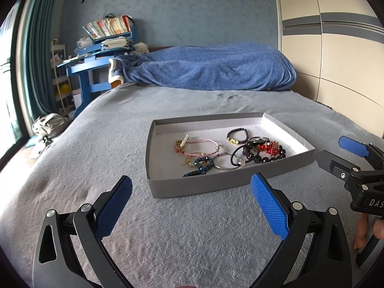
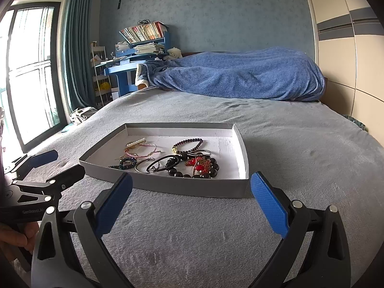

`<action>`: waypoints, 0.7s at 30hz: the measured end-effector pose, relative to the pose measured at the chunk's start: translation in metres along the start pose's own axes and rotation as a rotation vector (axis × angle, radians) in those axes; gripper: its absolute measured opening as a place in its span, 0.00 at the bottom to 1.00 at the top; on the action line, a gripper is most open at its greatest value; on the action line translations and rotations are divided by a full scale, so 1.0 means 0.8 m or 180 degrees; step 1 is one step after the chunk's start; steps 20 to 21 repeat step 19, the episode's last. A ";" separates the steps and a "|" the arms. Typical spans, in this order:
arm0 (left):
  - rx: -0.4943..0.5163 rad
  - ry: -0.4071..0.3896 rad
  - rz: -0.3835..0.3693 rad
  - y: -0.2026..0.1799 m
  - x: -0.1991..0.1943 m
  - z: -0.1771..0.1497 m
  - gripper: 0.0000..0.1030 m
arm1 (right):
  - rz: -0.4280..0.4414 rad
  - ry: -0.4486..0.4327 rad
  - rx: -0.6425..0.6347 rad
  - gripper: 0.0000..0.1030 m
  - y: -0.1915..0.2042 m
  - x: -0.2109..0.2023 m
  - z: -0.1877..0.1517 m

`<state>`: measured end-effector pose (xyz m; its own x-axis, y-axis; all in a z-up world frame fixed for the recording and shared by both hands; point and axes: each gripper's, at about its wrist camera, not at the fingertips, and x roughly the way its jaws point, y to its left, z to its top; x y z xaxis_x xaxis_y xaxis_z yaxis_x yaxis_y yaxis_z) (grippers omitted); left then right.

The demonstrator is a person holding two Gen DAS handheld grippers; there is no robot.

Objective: Organize jewelry

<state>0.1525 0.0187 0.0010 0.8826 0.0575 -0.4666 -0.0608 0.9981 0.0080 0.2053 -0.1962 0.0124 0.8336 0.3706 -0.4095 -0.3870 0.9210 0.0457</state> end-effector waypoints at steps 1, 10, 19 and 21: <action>-0.0001 0.0000 -0.0001 0.000 0.000 0.000 0.95 | 0.0000 0.0000 0.0001 0.95 -0.002 0.000 0.001; -0.0008 0.0011 -0.0005 0.000 0.003 -0.003 0.95 | 0.0002 0.0002 0.0007 0.95 -0.001 0.000 0.001; -0.0045 0.0053 -0.0017 0.006 0.006 -0.004 0.95 | 0.0002 0.0006 0.0015 0.95 -0.001 0.000 -0.001; -0.0045 0.0053 -0.0017 0.006 0.006 -0.004 0.95 | 0.0002 0.0006 0.0015 0.95 -0.001 0.000 -0.001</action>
